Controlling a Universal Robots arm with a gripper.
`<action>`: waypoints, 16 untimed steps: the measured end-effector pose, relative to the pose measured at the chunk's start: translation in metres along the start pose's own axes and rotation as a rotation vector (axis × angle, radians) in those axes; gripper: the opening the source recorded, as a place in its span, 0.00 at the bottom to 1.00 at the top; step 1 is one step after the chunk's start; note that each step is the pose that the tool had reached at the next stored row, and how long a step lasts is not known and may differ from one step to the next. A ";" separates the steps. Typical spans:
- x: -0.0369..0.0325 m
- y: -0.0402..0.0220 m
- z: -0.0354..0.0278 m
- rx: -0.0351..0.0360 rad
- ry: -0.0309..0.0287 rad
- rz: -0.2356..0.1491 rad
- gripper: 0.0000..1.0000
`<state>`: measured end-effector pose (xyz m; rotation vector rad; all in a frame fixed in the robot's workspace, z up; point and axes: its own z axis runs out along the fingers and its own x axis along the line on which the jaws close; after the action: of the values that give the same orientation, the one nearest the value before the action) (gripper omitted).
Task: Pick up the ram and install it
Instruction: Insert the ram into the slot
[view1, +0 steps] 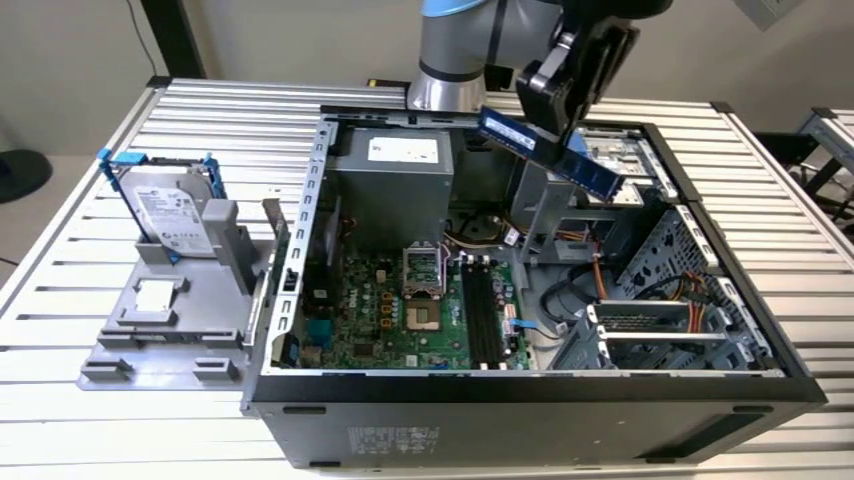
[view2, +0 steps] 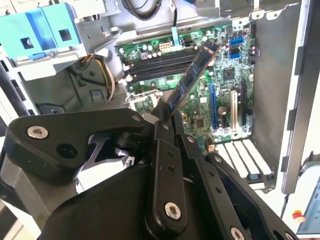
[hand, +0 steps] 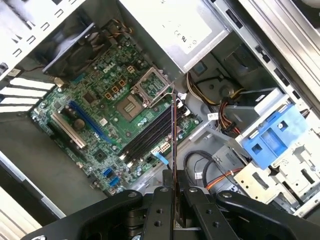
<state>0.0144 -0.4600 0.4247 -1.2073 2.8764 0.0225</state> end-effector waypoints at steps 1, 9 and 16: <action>0.0000 0.0000 0.0000 0.0003 0.0000 0.011 0.00; 0.0000 0.0000 0.0000 0.0029 -0.0005 0.112 0.00; 0.0000 0.0000 0.0000 0.0053 -0.0010 0.208 0.00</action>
<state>0.0144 -0.4600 0.4247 -0.9019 2.9849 0.0188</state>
